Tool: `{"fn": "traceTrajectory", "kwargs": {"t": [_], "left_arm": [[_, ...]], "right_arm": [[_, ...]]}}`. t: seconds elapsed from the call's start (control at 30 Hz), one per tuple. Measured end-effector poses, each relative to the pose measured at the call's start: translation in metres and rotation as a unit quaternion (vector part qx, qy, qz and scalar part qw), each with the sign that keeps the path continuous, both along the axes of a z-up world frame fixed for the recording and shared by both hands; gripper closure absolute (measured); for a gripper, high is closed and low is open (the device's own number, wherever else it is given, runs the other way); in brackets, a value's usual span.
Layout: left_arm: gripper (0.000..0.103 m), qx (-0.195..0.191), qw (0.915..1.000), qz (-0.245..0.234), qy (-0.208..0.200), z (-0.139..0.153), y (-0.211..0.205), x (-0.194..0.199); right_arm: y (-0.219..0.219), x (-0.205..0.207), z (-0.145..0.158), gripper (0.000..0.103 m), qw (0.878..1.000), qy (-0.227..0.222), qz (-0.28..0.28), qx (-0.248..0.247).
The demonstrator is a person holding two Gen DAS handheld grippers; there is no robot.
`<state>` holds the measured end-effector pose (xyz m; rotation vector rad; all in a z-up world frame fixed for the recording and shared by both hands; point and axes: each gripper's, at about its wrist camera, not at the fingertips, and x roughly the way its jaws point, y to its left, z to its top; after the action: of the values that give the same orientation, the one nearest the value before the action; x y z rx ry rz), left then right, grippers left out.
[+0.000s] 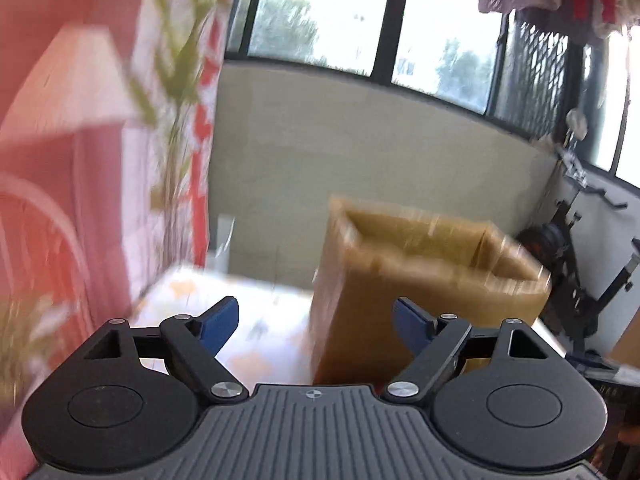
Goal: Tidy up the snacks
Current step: 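Grasp the yellow chip bag with the left tool while the right tool grasps the green cracker bag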
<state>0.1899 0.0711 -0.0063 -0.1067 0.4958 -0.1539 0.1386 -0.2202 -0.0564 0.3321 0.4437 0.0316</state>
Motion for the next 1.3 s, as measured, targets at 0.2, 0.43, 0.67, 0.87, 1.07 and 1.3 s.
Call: {"fn": "traceTrajectory", "kwargs": {"t": [0.2, 0.43, 0.67, 0.87, 1.07, 1.3], "left_arm": [[0.017, -0.016, 0.9954, 0.008, 0.095, -0.072, 0.012, -0.017], [0.017, -0.028, 0.9894, 0.004, 0.142, -0.106, 0.027, -0.013], [0.017, -0.028, 0.9842, 0.000, 0.175, -0.128, 0.028, -0.007], [0.013, -0.046, 0.9814, -0.016, 0.186, -0.138, 0.024, -0.005], [0.007, -0.061, 0.9773, -0.021, 0.202, -0.149, 0.021, -0.008], [0.003, -0.096, 0.9703, -0.018, 0.221, -0.164, 0.022, -0.012]], "right_arm": [[0.018, -0.012, -0.035, 0.000, 0.998, 0.050, -0.017, -0.043], [0.019, -0.020, -0.061, 0.000, 0.995, 0.087, -0.033, -0.020], [0.009, -0.024, -0.078, 0.000, 0.993, 0.107, -0.043, 0.004], [-0.001, -0.012, -0.091, 0.000, 0.991, 0.116, -0.027, 0.053], [0.004, 0.002, -0.094, 0.000, 0.991, 0.117, 0.000, 0.059], [0.002, -0.001, -0.094, 0.015, 0.991, 0.115, 0.012, 0.070]]}}
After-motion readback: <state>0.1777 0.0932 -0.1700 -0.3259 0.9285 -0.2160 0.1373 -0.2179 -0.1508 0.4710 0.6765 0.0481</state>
